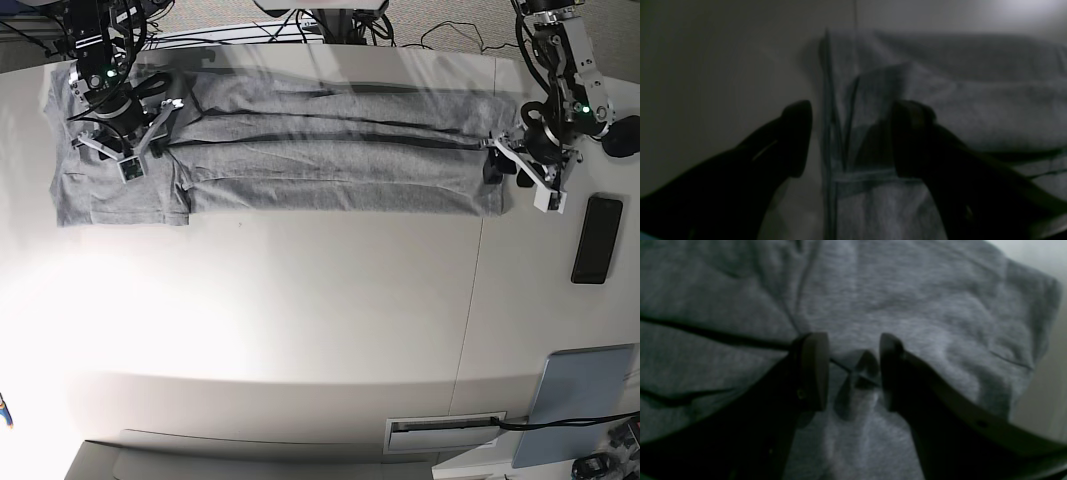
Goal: Fold the T-shirt properly
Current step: 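Move the left gripper over the strip's end and grasp it, then lift the strip end with the left gripper and fold it toward the middle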
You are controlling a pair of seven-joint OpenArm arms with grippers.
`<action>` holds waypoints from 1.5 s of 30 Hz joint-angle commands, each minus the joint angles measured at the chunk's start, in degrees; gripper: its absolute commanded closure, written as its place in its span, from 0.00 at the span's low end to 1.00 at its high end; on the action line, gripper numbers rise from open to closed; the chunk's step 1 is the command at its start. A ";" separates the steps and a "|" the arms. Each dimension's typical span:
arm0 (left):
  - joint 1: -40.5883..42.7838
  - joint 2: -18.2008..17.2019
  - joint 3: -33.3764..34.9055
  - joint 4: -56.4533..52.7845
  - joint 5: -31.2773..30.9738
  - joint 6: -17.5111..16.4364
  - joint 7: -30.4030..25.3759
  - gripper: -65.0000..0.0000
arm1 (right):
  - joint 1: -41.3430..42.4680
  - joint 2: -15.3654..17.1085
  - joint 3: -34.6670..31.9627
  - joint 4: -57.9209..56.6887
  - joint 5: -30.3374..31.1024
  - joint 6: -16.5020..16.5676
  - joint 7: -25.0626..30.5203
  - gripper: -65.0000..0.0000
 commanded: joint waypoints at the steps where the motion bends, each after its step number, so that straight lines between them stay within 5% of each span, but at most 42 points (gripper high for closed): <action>1: -0.44 -0.79 -0.26 0.50 -0.68 0.00 -1.60 0.41 | 0.17 0.83 0.46 0.81 -0.09 -0.33 0.90 0.62; 24: 0.37 -0.76 -0.26 -4.74 -1.77 2.93 1.66 0.41 | 0.17 0.83 0.48 0.81 -0.15 -0.26 0.68 0.62; 29: 0.35 -0.76 -0.26 -7.56 -9.46 -1.36 3.30 0.42 | 0.17 0.83 0.48 0.81 -0.17 -0.26 0.70 0.62; 32: 0.33 -0.79 -0.26 -7.54 -12.11 -2.91 4.87 0.57 | 0.17 0.83 0.48 0.81 -0.17 -0.28 0.72 0.62; 36: 0.07 -1.01 -0.26 -7.54 -11.89 -2.64 4.76 0.97 | 0.17 0.83 0.48 0.81 -0.20 -0.26 0.79 0.62; 39: -1.03 -2.10 -0.26 -7.52 -10.97 -2.32 4.61 1.00 | 0.20 0.85 0.48 0.81 -0.20 -0.26 1.01 0.62; 45: -3.98 -5.16 -0.26 -5.25 -2.23 3.69 5.57 1.00 | 0.20 0.83 0.48 0.81 -0.39 -0.24 1.16 0.62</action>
